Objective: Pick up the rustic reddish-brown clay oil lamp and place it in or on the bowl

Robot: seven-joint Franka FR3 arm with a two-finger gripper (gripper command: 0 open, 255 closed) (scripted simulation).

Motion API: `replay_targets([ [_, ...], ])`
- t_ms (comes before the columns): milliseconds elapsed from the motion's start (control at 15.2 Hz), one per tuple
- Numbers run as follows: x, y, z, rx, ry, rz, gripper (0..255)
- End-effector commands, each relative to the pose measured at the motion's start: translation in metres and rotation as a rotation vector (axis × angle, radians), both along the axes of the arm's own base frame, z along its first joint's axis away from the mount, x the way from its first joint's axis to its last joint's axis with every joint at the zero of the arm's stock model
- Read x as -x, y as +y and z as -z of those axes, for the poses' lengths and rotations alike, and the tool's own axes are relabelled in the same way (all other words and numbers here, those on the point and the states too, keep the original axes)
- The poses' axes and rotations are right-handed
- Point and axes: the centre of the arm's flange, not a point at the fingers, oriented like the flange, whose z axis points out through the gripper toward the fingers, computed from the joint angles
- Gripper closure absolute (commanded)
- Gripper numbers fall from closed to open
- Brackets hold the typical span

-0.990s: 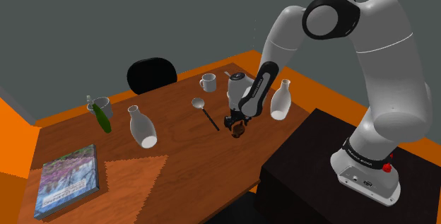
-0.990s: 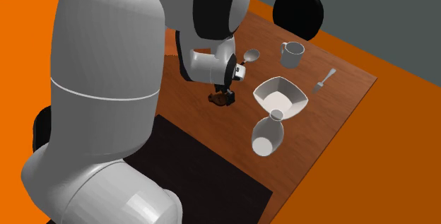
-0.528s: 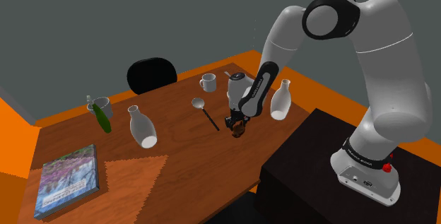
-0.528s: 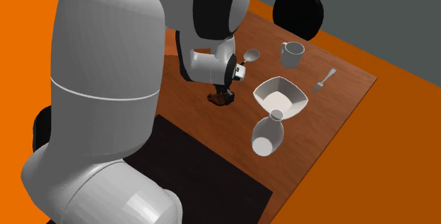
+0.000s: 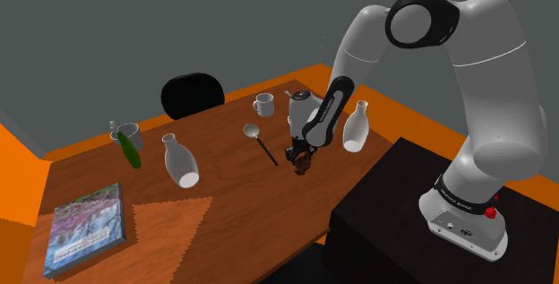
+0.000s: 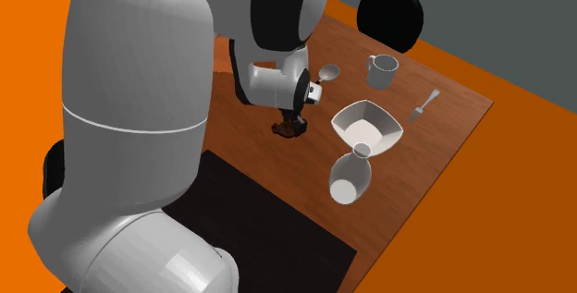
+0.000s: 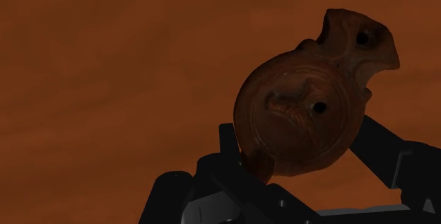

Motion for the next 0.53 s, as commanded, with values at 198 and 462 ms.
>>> replay_targets([
  [198, 0.000, 0.001, -0.026, 0.000, 0.000, 0.000, 255],
  [462, 0.000, 0.001, -0.047, 0.000, 0.000, 0.000, 255],
])
